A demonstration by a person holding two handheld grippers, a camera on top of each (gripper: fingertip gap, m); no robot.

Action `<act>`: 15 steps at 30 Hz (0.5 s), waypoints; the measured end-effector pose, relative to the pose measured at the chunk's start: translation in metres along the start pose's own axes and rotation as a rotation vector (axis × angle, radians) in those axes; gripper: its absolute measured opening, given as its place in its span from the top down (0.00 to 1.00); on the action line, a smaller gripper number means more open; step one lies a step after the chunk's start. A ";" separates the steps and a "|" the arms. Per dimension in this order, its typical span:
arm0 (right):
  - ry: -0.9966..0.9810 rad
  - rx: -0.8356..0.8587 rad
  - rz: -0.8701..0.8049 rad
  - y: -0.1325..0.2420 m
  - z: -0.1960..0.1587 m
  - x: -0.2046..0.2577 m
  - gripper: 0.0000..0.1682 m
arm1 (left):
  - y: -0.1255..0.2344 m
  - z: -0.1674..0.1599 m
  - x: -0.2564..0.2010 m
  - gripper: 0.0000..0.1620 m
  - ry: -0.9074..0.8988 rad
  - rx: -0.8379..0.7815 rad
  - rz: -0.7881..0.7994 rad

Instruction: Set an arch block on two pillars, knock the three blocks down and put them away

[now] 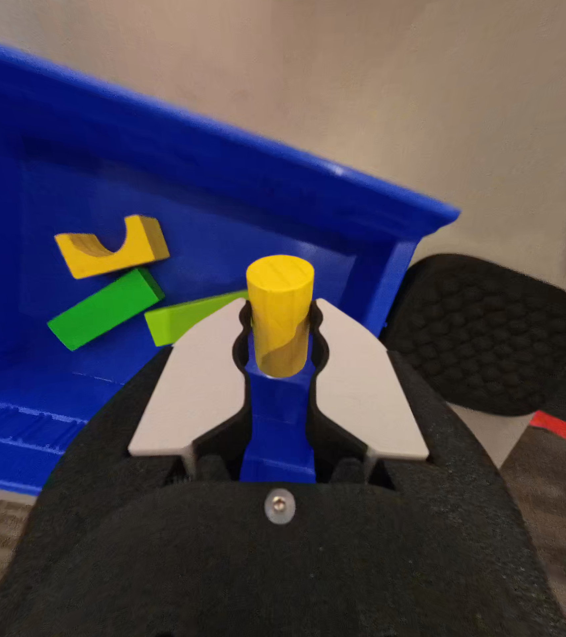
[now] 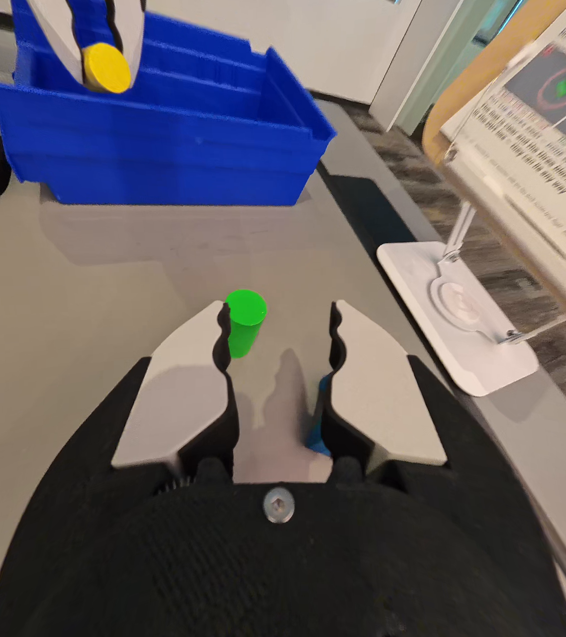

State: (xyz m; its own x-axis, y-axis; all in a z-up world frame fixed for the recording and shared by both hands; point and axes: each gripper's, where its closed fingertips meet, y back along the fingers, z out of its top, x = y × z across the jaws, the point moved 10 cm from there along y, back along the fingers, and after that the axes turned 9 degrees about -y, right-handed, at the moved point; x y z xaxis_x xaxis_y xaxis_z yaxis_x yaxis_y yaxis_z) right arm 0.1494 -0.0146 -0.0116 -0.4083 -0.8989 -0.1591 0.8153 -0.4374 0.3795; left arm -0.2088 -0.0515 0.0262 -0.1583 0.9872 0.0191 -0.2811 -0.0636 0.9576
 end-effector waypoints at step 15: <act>-0.185 -0.368 0.390 0.047 0.070 0.049 0.68 | 0.021 0.154 -0.067 0.80 -0.151 -0.647 0.119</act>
State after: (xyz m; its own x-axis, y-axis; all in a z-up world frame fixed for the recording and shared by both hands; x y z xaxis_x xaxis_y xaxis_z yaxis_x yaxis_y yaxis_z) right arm 0.1390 -0.0778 0.0628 -0.0864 -0.9908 0.1038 0.9960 -0.0837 0.0305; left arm -0.0582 -0.0963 0.0893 -0.1021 0.9747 0.1990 -0.7875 -0.2014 0.5825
